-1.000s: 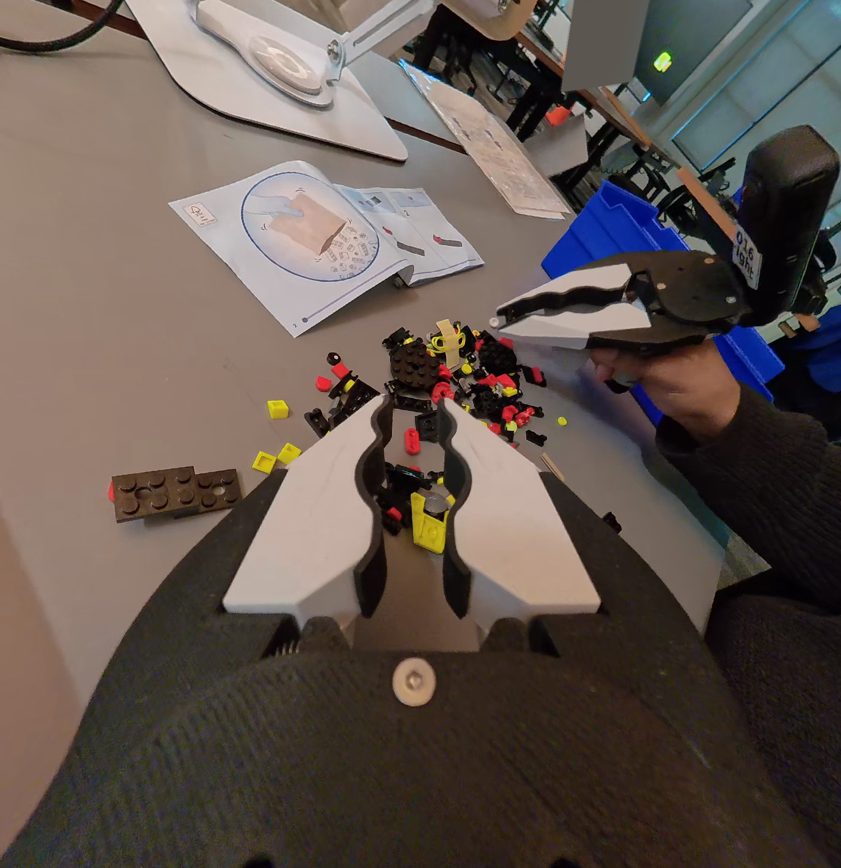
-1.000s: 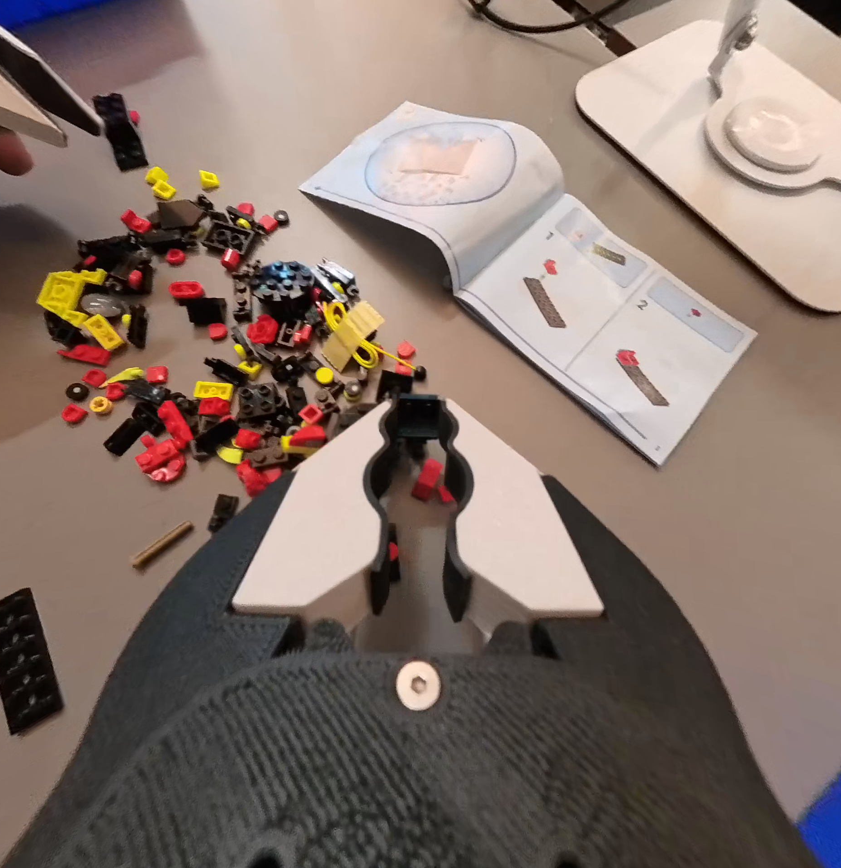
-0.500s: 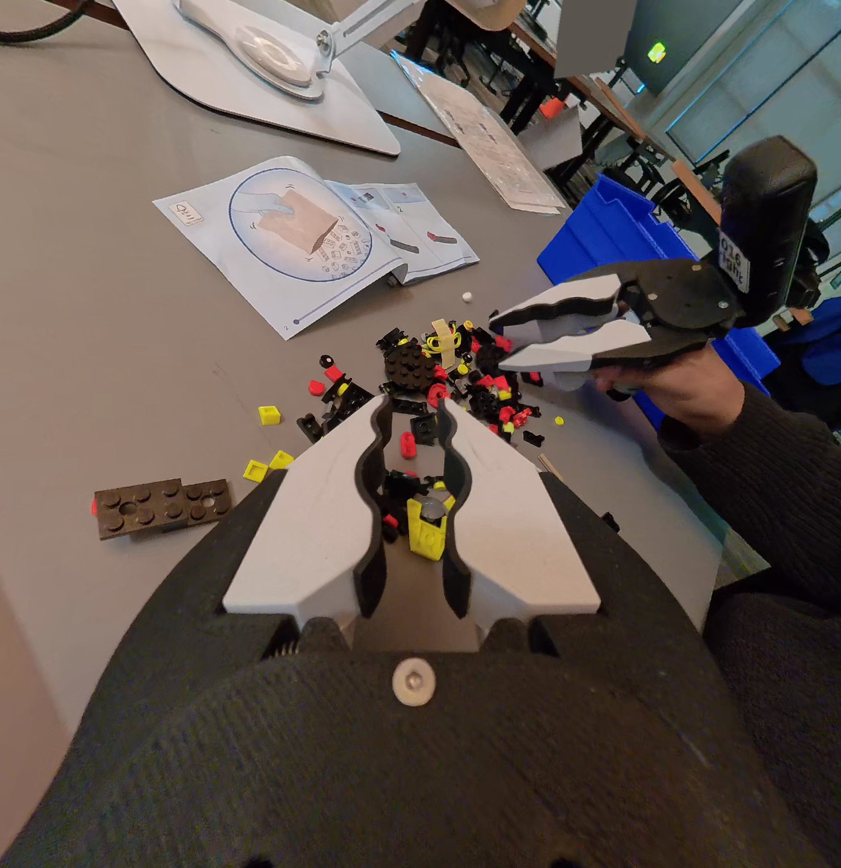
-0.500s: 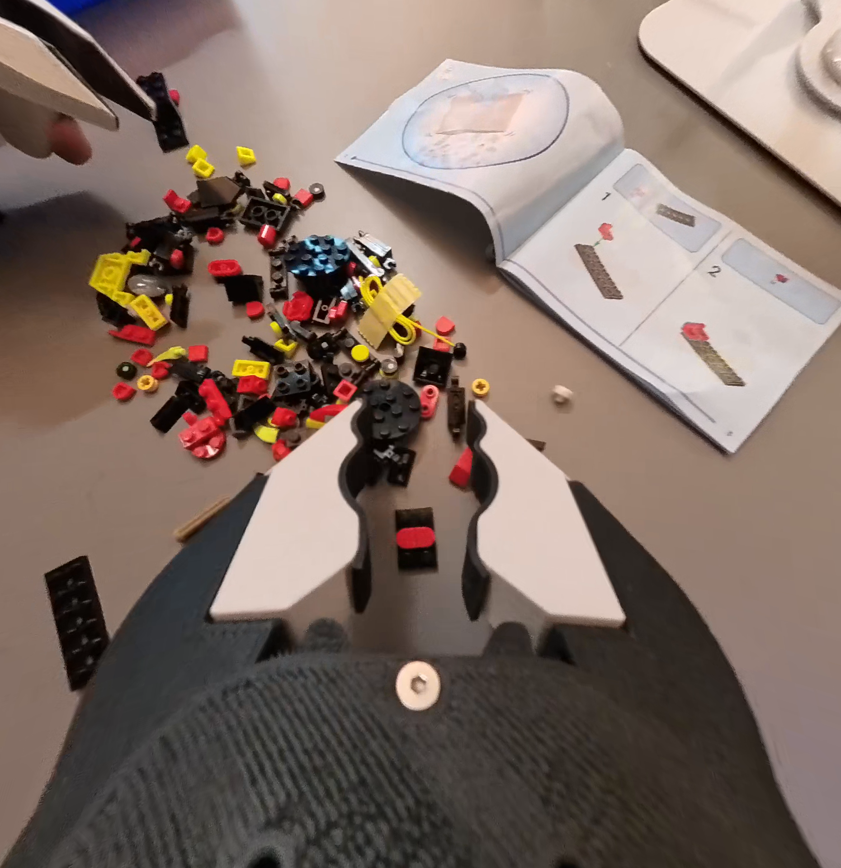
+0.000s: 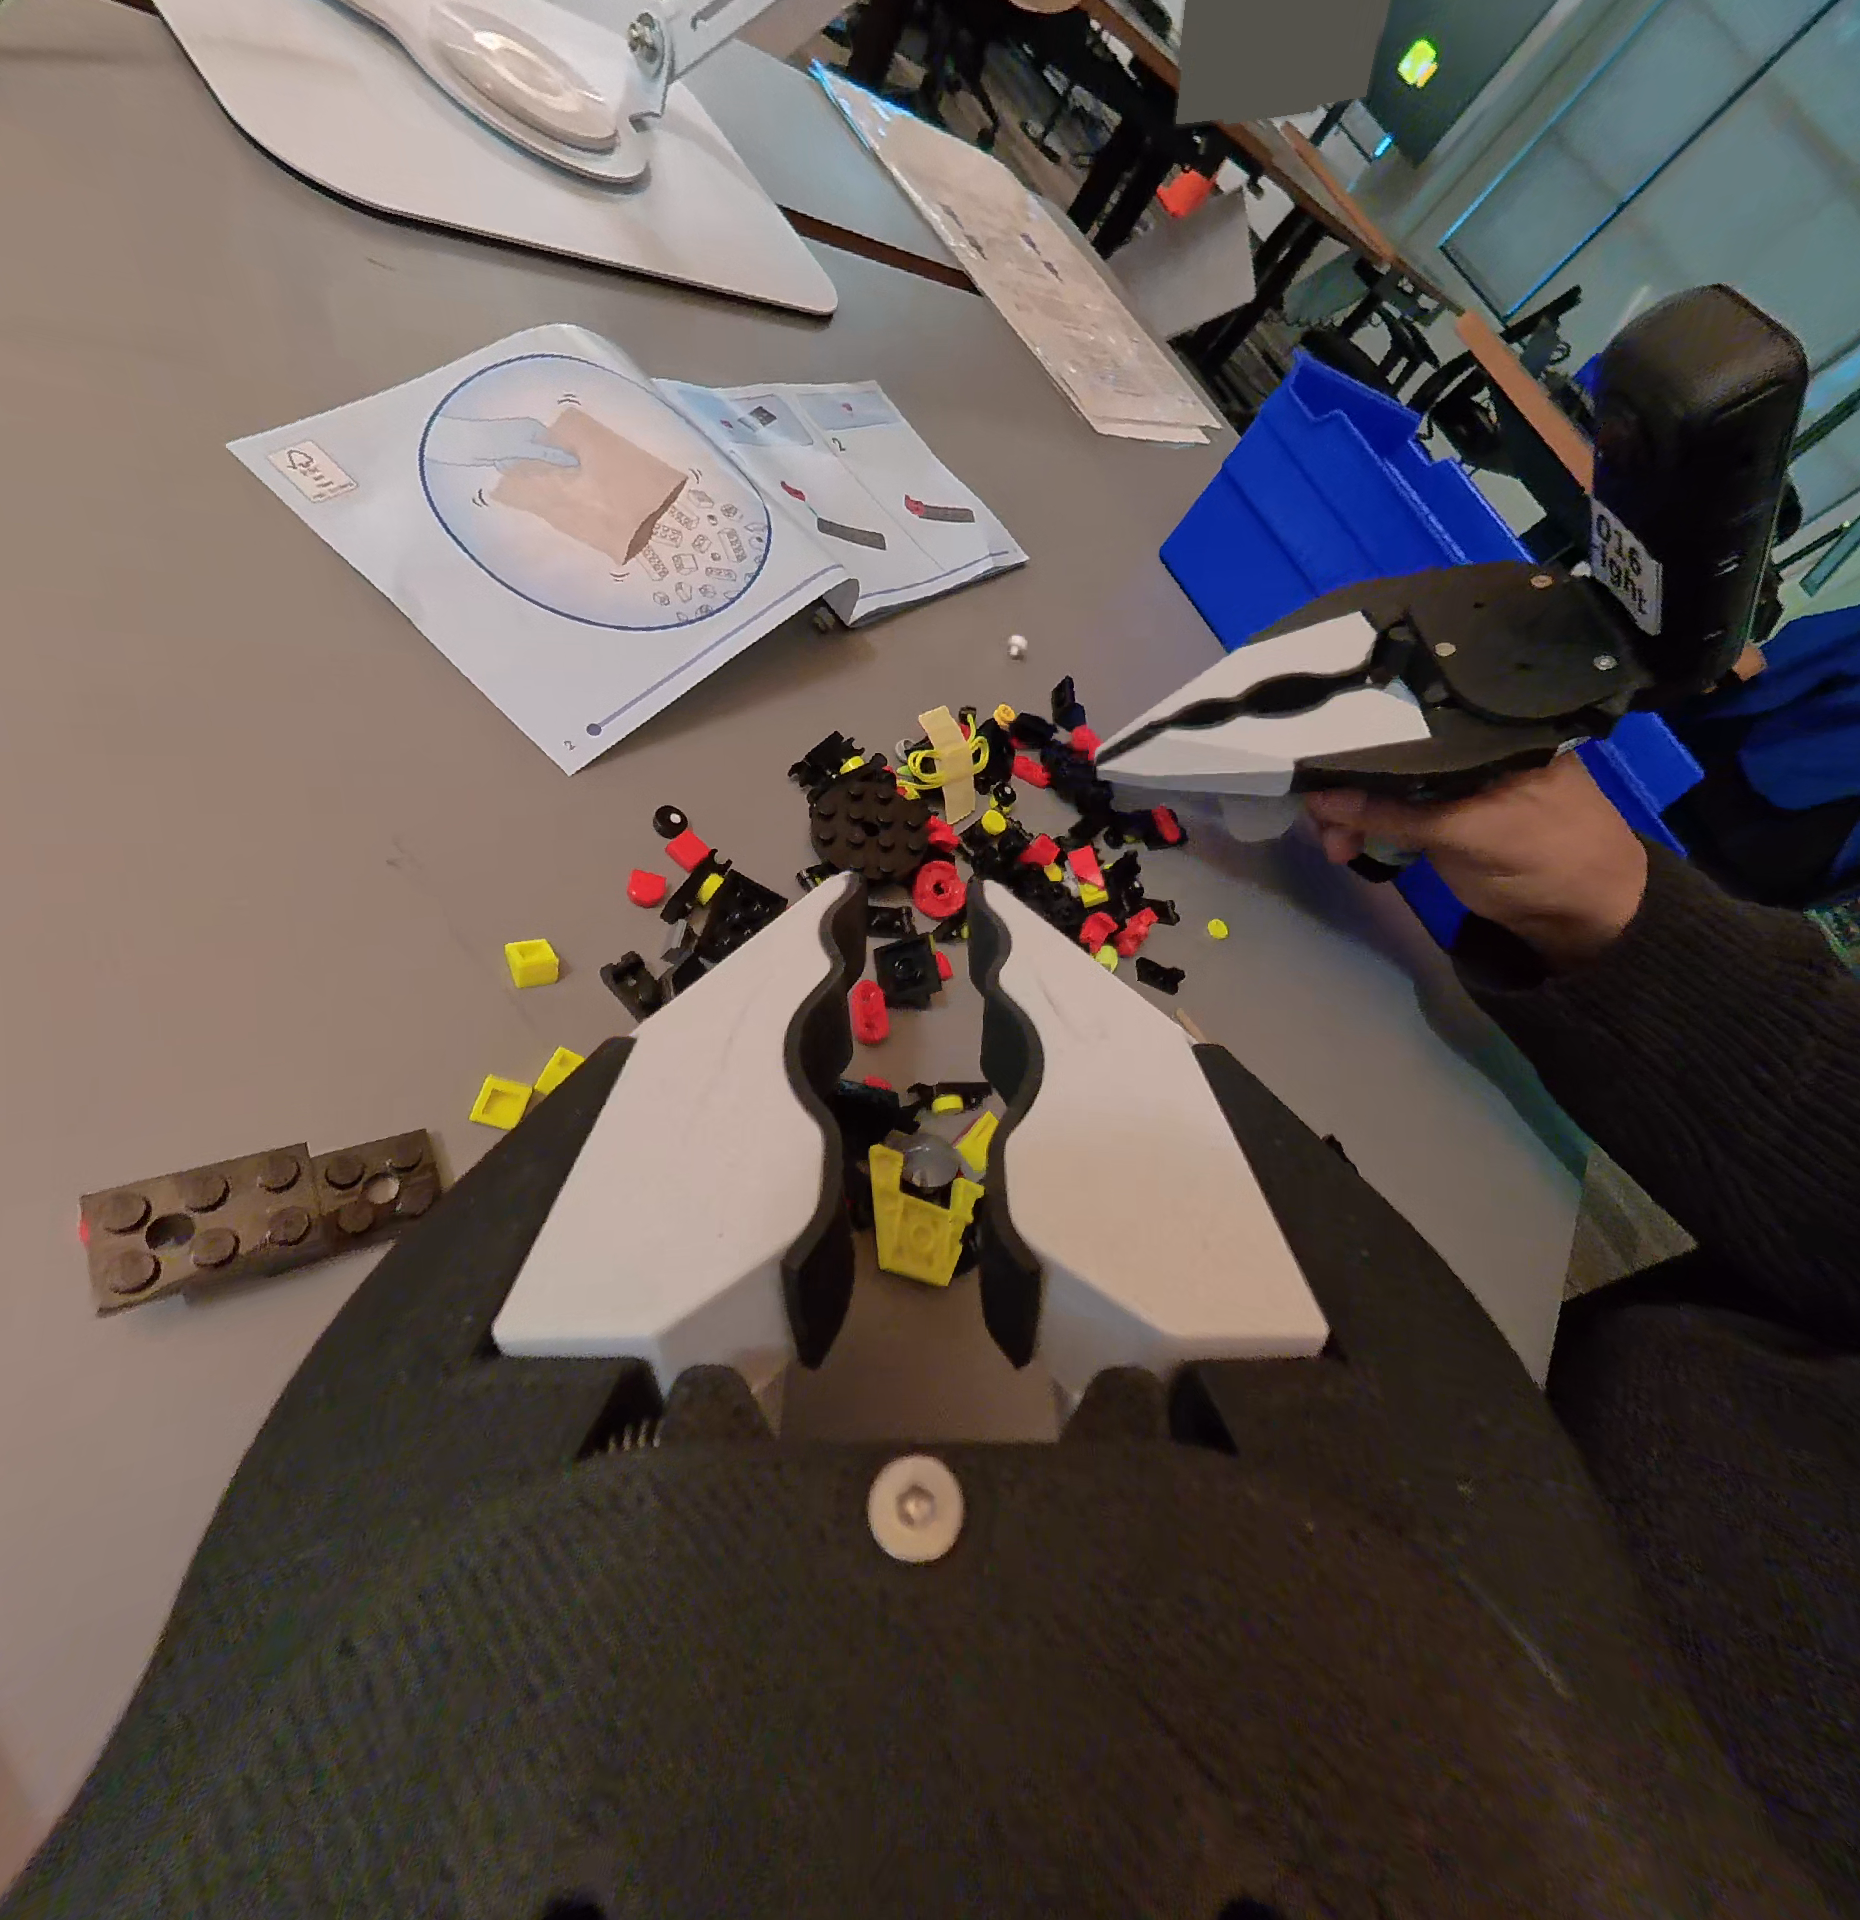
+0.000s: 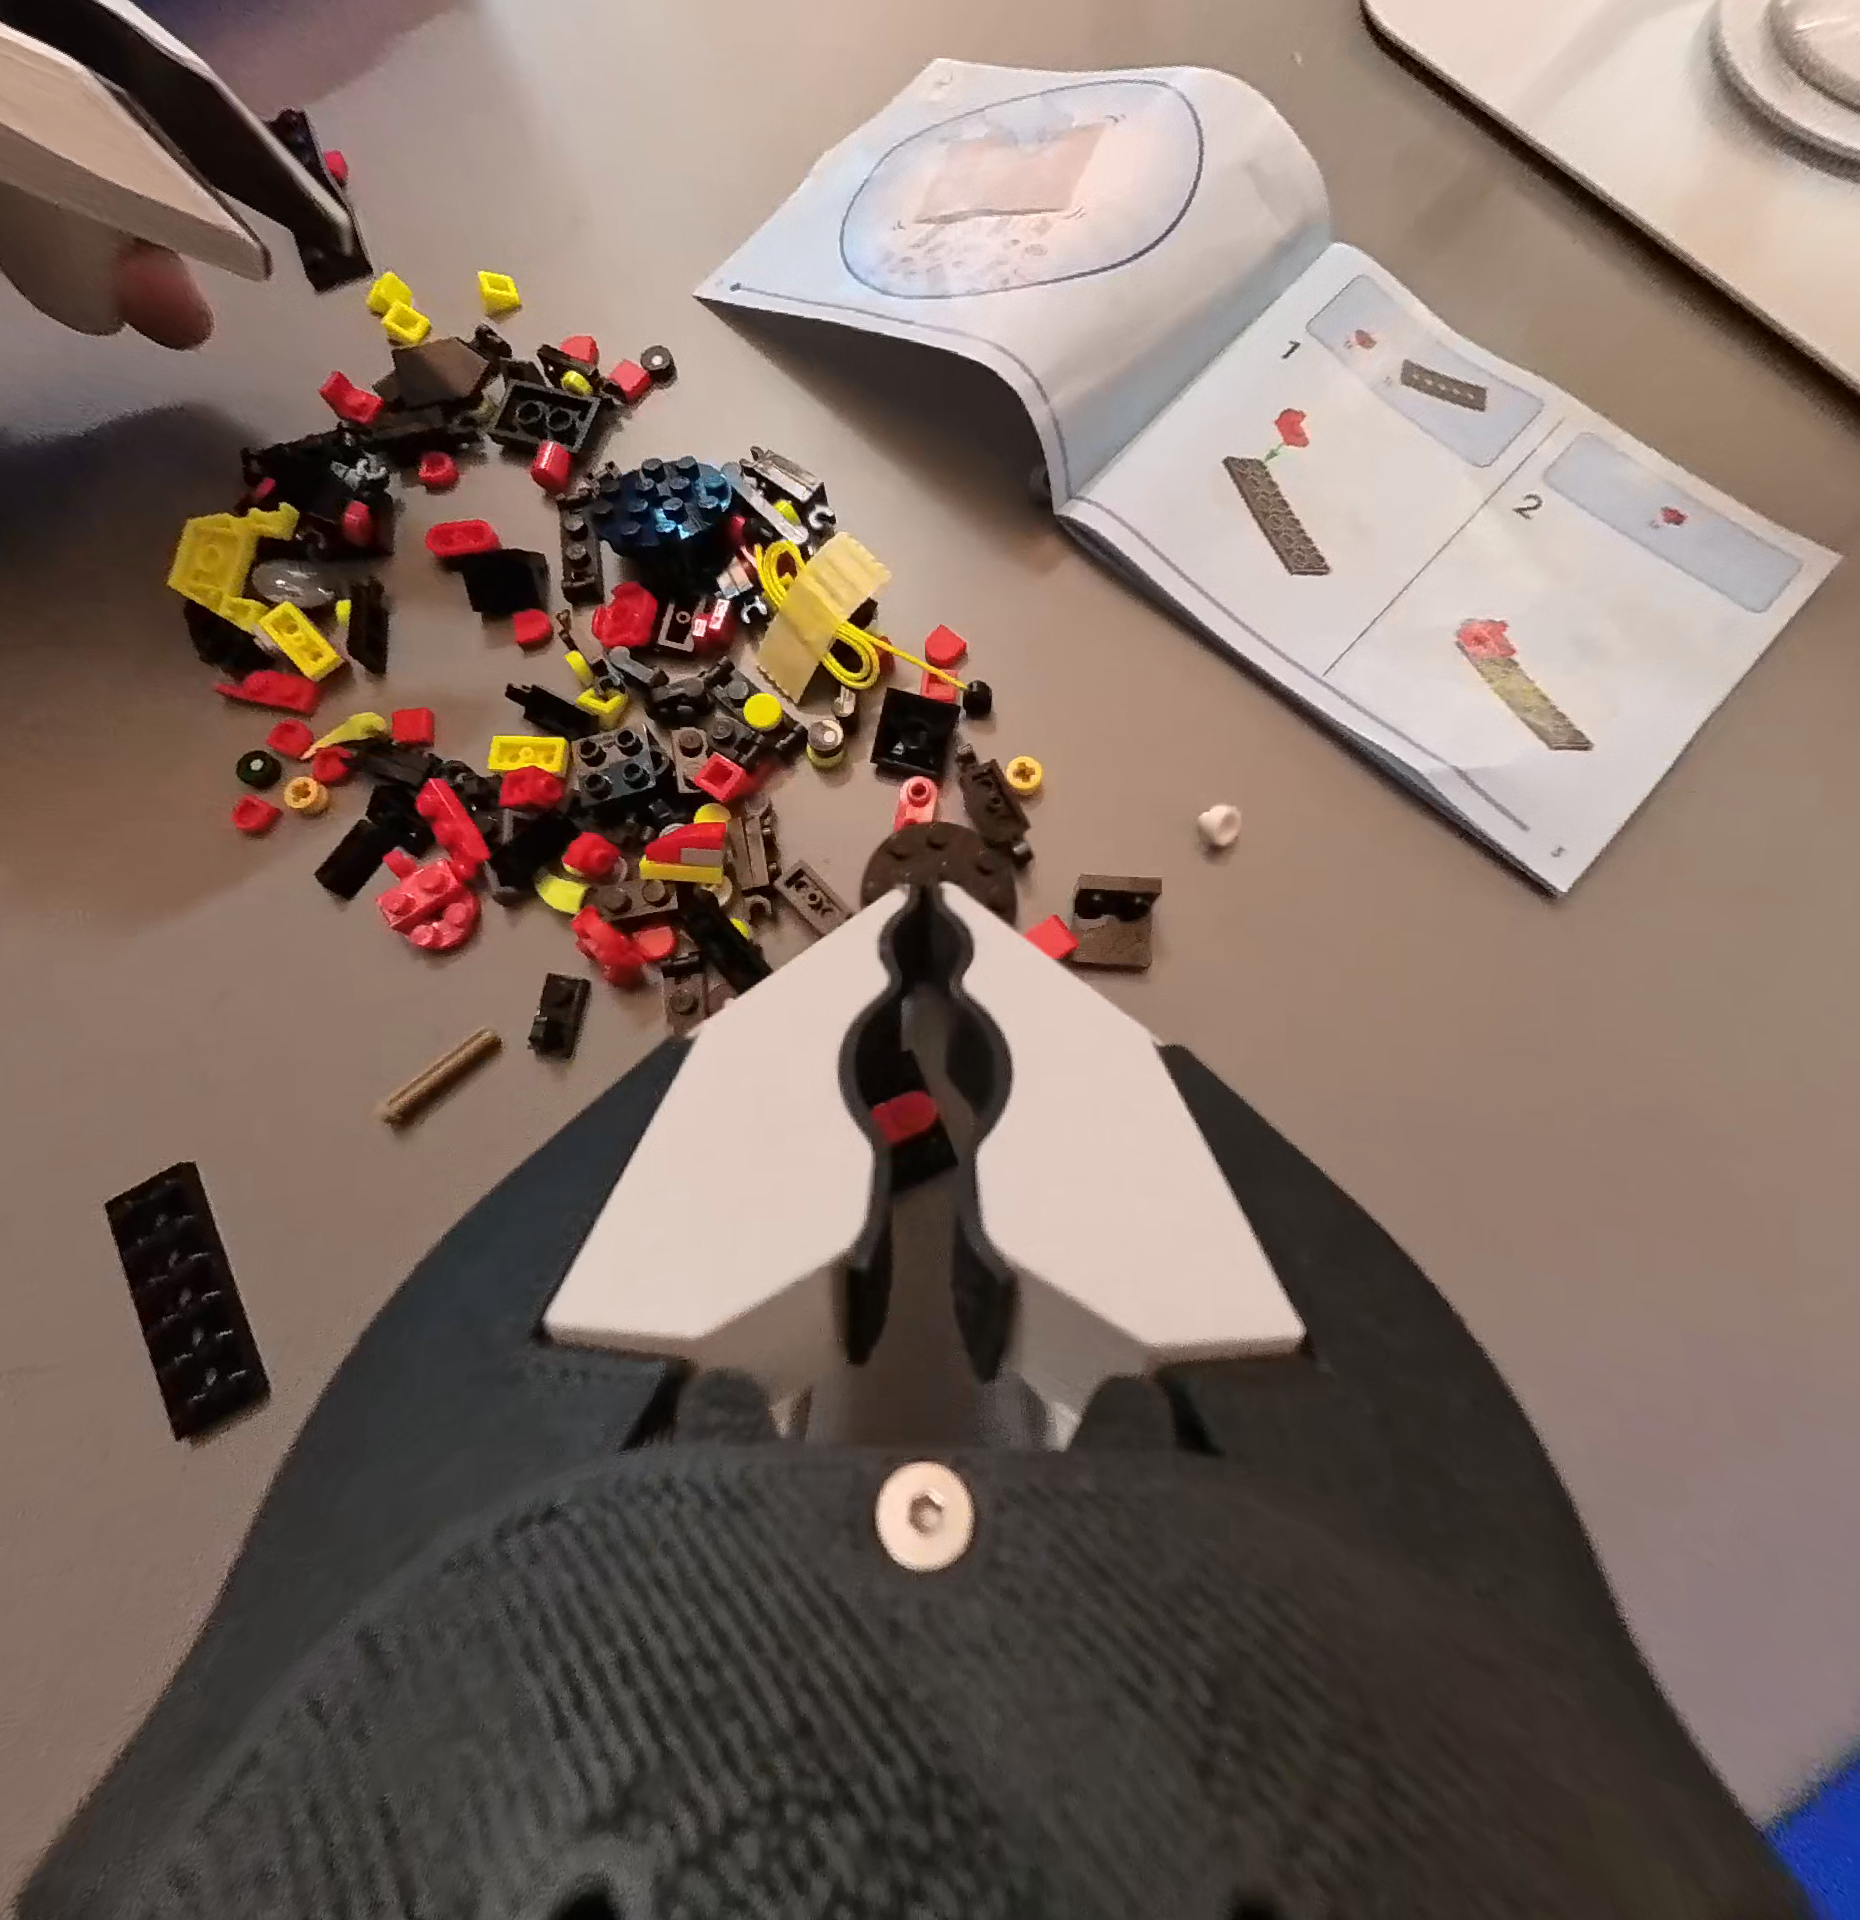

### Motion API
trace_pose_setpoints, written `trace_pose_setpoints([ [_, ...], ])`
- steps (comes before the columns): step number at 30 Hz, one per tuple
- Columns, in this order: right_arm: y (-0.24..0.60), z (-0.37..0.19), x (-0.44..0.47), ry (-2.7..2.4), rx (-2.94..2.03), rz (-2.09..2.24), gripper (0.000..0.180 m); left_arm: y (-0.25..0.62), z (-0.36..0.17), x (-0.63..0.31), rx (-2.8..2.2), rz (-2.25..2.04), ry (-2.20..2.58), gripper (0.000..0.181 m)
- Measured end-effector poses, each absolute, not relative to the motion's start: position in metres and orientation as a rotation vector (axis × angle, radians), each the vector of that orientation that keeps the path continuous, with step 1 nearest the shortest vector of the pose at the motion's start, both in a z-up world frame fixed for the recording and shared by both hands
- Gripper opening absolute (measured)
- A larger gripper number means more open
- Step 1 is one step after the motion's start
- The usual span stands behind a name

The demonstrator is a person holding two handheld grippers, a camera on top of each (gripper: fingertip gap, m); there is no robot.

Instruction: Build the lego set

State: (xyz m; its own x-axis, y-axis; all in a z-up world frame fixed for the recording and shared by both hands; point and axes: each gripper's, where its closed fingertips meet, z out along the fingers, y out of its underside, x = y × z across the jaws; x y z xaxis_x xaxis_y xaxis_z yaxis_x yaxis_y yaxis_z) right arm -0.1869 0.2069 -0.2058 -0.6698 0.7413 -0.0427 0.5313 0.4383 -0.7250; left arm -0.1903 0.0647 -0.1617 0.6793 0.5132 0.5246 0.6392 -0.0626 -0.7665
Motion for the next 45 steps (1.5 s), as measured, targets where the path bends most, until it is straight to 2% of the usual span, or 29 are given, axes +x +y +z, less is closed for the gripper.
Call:
trace_pose_setpoints([
  [5,0.214,-0.210,-0.186,-2.404,-1.103,1.008,0.000,0.069,-0.162,-0.190,-1.716,-0.147,-0.928,0.015],
  [9,0.197,-0.198,-0.183,-2.386,-1.028,1.146,0.009,0.073,-0.162,-0.190,-1.723,-0.158,-0.920,0.015],
  [15,0.209,-0.208,-0.185,-2.397,-1.062,1.030,0.005,0.072,-0.161,-0.192,-1.721,-0.142,-0.921,0.015],
  [19,0.211,-0.210,-0.185,-2.403,-1.105,1.046,0.004,0.039,-0.169,-0.221,-1.774,0.134,-1.013,0.005],
  [24,0.196,-0.191,-0.187,-2.355,-1.034,1.202,0.009,0.022,-0.177,-0.230,-1.835,0.234,-1.035,0.011],
  [30,0.188,-0.204,-0.184,-2.432,-1.019,1.152,0.015,0.024,-0.200,-0.222,-2.097,0.468,-0.903,0.030],
  [34,0.184,-0.203,-0.183,-2.441,-0.994,1.149,0.016,0.029,-0.209,-0.213,-2.149,0.421,-0.879,0.037],
  [35,0.183,-0.203,-0.183,-2.443,-0.992,1.153,0.016,0.029,-0.211,-0.212,-2.158,0.406,-0.878,0.034],
  [38,0.181,-0.205,-0.182,-2.455,-0.989,1.147,0.017,0.026,-0.212,-0.212,-2.167,0.398,-0.896,0.009],
  [45,0.180,-0.204,-0.182,-2.455,-0.982,1.147,0.016,0.022,-0.201,-0.217,-2.104,0.429,-0.898,0.000],
])
